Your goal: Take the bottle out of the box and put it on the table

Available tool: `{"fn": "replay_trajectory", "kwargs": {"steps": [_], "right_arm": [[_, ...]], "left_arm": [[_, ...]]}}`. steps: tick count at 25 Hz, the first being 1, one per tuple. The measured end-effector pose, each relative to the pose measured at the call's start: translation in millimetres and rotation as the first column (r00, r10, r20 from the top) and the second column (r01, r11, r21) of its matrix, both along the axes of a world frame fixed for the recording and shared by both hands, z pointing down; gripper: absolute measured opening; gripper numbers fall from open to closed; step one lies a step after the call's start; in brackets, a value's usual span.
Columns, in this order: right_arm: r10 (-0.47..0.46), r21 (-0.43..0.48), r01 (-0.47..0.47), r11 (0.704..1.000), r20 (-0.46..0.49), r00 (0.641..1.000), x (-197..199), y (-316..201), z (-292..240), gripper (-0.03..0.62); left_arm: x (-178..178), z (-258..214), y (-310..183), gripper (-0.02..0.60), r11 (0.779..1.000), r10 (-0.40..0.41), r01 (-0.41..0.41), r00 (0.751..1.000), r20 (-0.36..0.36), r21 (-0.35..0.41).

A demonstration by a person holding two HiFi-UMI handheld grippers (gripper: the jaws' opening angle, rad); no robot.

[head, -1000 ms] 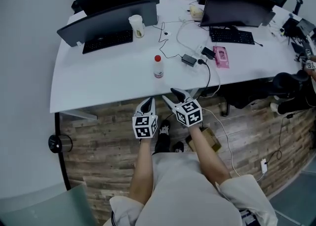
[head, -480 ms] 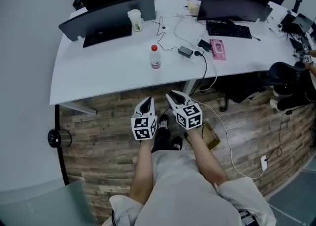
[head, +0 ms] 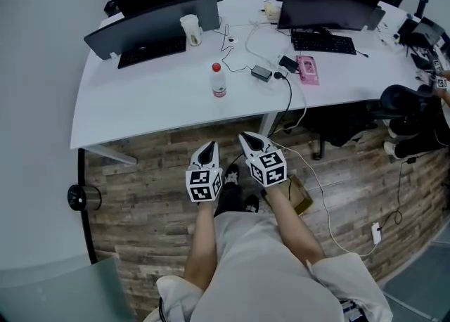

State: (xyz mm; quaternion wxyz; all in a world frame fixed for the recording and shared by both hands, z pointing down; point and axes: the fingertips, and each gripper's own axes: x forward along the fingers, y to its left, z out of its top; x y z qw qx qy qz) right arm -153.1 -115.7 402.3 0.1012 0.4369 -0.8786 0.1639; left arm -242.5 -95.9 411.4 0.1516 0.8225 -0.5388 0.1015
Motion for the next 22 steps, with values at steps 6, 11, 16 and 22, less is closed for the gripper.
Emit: {"fn": "replay_trajectory", "kwargs": {"steps": [6, 11, 16, 22], "right_arm": [[-0.017, -0.014, 0.017, 1.000, -0.017, 1.000, 2, 4, 11, 0.040], [0.004, -0.017, -0.005, 1.000, -0.027, 1.000, 12, 4, 14, 0.040], [0.031, -0.022, -0.031, 0.999, -0.020, 0.999, 20, 1, 16, 0.040], [0.035, -0.019, -0.036, 0.999, -0.018, 0.999, 21, -1, 16, 0.040]], "left_arm": [[-7, 11, 1, 0.015, 0.999, -0.036, 0.035, 0.999, -0.036, -0.029], [-3, 7, -1, 0.015, 1.000, -0.021, 0.020, 1.000, -0.023, -0.018], [-2, 4, -4, 0.015, 1.000, -0.017, 0.016, 1.000, -0.023, -0.018], [-3, 2, -6, 0.015, 1.000, -0.014, 0.014, 1.000, -0.014, -0.013]]}}
